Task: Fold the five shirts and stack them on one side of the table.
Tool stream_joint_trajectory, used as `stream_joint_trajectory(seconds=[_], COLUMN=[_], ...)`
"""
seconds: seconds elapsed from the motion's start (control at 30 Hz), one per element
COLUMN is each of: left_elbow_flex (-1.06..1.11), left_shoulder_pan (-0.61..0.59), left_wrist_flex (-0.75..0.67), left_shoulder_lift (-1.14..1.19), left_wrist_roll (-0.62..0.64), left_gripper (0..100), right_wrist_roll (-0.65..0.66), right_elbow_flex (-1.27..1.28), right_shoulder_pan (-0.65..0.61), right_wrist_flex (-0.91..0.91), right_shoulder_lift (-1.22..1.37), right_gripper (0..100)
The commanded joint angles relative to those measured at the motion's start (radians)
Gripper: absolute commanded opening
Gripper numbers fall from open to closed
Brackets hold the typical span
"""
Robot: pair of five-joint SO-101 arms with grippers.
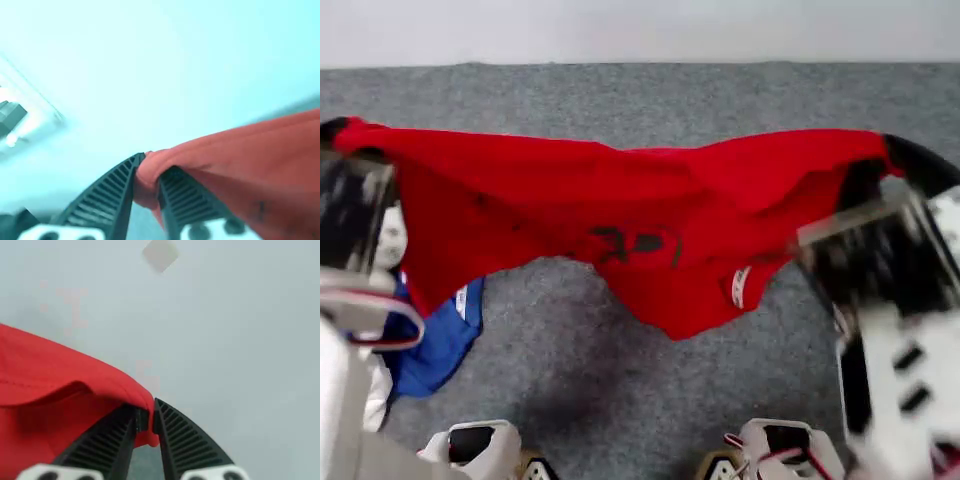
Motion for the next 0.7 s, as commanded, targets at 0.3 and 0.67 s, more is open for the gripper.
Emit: stream_joint_trajectory(seconds=[0.3, 0.67], left_elbow_flex=[-0.291, 0.34], left_shoulder_pan=[-0.008, 0.023], left_wrist_flex=[0.02, 0.008], left_shoulder_lift=[-0.046, -0.238], left_wrist_roll=[-0.031, -0.029], left_gripper=[2, 2], right_wrist_roll=[0.086, 0.127], right_elbow_flex=[-0.333, -0.198], right_shoulder_pan=[0.027, 0.09], right_wrist_flex=[0.099, 0.182], right_shoulder_lift=[0.012, 0.047], right_gripper=[1.0, 1.0])
